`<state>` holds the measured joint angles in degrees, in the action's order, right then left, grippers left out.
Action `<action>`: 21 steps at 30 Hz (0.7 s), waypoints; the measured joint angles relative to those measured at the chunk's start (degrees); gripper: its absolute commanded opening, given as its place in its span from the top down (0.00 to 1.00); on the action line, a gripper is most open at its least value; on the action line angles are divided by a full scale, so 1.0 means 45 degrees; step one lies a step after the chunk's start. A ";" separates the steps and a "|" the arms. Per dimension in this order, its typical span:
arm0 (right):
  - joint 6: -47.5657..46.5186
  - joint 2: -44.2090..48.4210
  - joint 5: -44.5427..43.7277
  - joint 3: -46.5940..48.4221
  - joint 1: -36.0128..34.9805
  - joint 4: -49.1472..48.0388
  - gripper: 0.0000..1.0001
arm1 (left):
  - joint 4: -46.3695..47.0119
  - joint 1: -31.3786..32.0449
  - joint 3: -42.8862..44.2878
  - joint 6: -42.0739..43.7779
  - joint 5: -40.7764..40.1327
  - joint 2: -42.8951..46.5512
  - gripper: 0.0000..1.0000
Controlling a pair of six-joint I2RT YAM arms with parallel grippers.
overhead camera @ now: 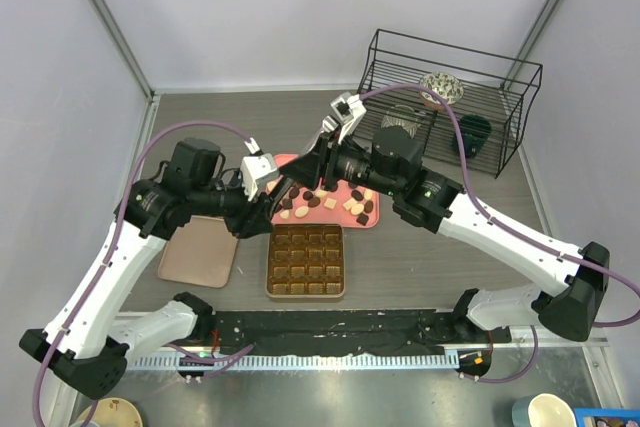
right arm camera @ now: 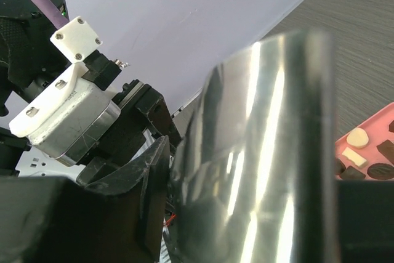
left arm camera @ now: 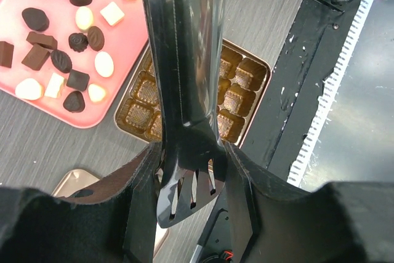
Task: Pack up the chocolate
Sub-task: Adjust the clamp.
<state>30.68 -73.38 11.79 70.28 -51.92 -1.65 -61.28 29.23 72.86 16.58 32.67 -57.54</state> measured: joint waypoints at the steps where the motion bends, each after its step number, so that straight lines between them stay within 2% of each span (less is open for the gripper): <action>1: -0.0078 0.0000 0.0019 0.0000 0.0000 0.0010 0.56 | -0.0015 -0.0005 0.0005 -0.0015 0.0019 0.0000 0.74; 16: -0.0418 0.0000 0.0311 -0.0005 0.0000 0.0476 0.51 | -0.0078 0.0000 0.0024 -0.0044 0.0185 0.0204 0.74; 20: -0.0393 0.0005 0.0418 -0.0005 0.0000 0.0481 0.64 | -0.0073 0.0000 0.0024 -0.0029 0.0175 0.0248 0.73; 21: -0.0238 0.0015 0.0505 -0.0005 0.0000 0.0423 0.71 | -0.0058 -0.0005 0.0024 -0.0034 0.0126 0.0253 0.73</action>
<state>29.61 -73.32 14.06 70.26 -51.92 0.25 -61.54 29.21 72.97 16.43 33.23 -56.40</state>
